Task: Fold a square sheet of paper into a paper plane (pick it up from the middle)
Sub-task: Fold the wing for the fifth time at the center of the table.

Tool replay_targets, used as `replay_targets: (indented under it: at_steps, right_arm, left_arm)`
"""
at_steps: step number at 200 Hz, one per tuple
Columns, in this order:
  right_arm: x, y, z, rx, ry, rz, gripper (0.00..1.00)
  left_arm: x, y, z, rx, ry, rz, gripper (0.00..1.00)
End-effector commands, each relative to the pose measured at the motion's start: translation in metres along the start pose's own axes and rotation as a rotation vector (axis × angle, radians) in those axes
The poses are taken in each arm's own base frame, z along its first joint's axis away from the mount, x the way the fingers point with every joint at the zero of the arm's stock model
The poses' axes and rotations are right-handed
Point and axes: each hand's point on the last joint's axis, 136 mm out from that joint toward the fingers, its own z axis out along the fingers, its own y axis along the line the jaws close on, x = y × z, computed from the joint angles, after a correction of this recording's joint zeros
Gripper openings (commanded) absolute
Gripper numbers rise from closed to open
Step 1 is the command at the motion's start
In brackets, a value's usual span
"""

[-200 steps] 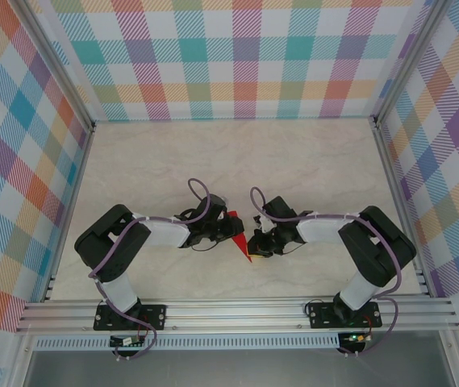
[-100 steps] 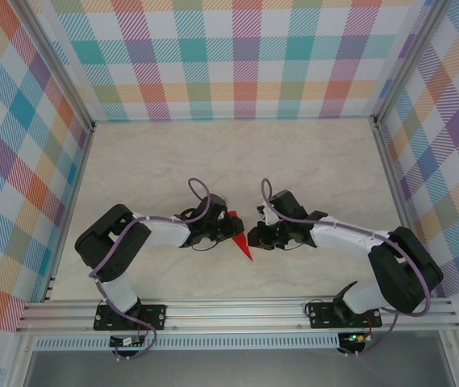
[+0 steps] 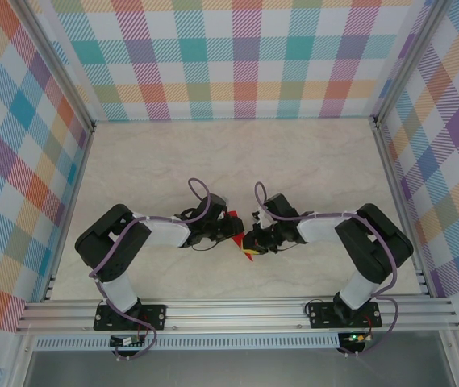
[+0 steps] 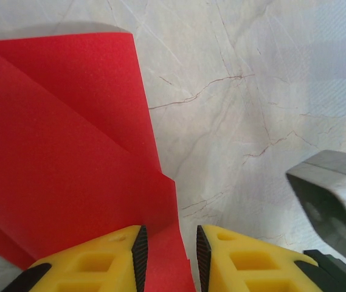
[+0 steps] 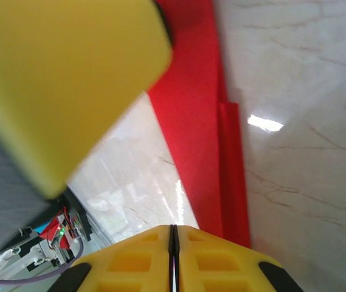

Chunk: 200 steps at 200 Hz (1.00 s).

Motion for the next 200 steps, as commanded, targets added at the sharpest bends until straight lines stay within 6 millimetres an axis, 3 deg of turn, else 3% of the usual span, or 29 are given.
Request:
replay_targets:
  at_steps: [1, 65, 117, 200]
  right_arm:
    - [0.015, -0.010, 0.005, -0.020, 0.057, 0.022, 0.11]
    - [0.037, -0.041, 0.005, 0.071, 0.104, 0.065, 0.11]
    - [0.041, -0.050, -0.010, 0.189, 0.077, 0.042, 0.11]
    - [0.057, -0.062, -0.013, 0.304, 0.118, 0.003, 0.11]
  left_arm:
    - [0.033, 0.037, 0.014, -0.121, 0.107, -0.005, 0.30]
    - [0.033, 0.036, 0.016, -0.121, 0.109, -0.006, 0.30]
    - [0.032, 0.038, 0.016, -0.131, 0.108, -0.007, 0.30]
    - [0.032, 0.038, 0.017, -0.130, 0.110, -0.014, 0.30]
